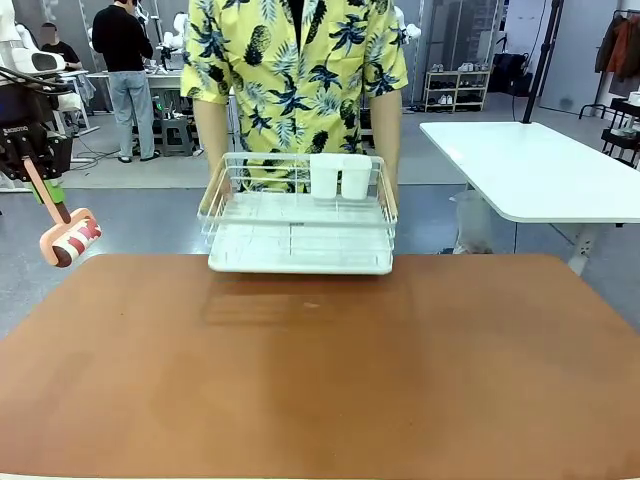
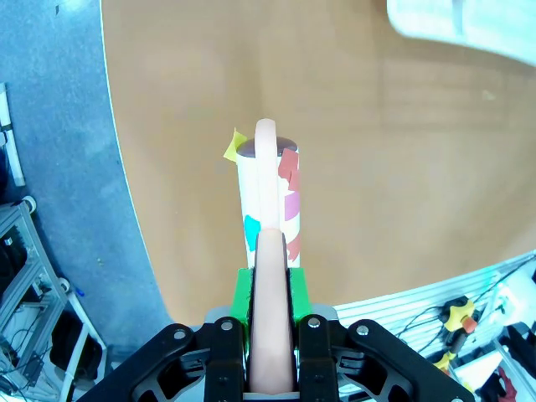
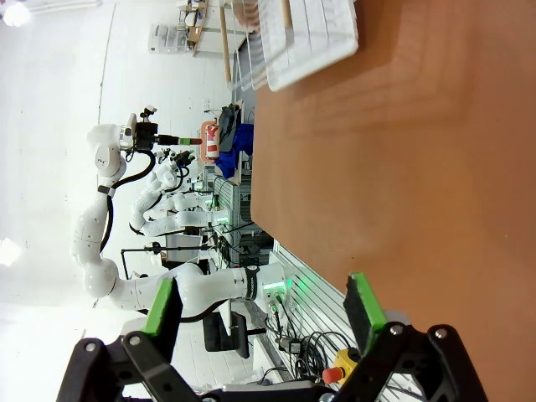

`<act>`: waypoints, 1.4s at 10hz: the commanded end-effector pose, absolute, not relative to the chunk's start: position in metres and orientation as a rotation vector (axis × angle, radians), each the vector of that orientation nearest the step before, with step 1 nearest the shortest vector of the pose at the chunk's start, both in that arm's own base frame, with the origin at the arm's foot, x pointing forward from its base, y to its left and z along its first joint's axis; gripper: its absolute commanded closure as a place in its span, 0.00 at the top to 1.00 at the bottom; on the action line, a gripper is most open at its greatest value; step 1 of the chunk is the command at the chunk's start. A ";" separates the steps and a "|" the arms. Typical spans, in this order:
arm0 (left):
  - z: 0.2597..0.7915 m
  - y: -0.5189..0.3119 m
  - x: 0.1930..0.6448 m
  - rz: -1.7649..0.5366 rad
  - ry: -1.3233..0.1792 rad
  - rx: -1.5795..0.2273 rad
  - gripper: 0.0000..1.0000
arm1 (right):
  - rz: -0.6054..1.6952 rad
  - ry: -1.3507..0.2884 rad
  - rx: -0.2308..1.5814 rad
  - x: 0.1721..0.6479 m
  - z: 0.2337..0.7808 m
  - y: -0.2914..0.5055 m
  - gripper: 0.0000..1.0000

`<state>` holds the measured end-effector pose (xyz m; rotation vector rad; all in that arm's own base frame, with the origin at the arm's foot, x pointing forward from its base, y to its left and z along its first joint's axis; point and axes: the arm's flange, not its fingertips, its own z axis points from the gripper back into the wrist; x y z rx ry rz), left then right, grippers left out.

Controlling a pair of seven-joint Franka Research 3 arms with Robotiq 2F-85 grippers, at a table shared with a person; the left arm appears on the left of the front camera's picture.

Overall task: Clean the table.
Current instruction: Place the Lint Roller down when the Dish drying rack is positioned in the middle of the table.

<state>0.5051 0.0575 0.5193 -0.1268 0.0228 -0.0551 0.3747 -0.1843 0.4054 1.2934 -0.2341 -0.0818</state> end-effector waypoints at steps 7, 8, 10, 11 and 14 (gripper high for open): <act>0.524 0.059 0.506 -0.039 0.034 -0.107 0.21 | -0.073 -0.242 1.299 0.374 0.409 -0.184 1.00; 0.524 0.059 0.506 -0.039 0.034 -0.107 0.21 | -0.073 -0.242 1.299 0.374 0.409 -0.184 1.00; 0.524 0.059 0.506 -0.039 0.034 -0.107 0.21 | -0.073 -0.242 1.299 0.374 0.409 -0.184 1.00; 0.524 0.059 0.506 -0.039 0.034 -0.107 0.21 | -0.073 -0.242 1.299 0.374 0.409 -0.184 1.00; 0.524 0.059 0.506 -0.039 0.034 -0.107 0.21 | -0.073 -0.242 1.299 0.374 0.409 -0.184 1.00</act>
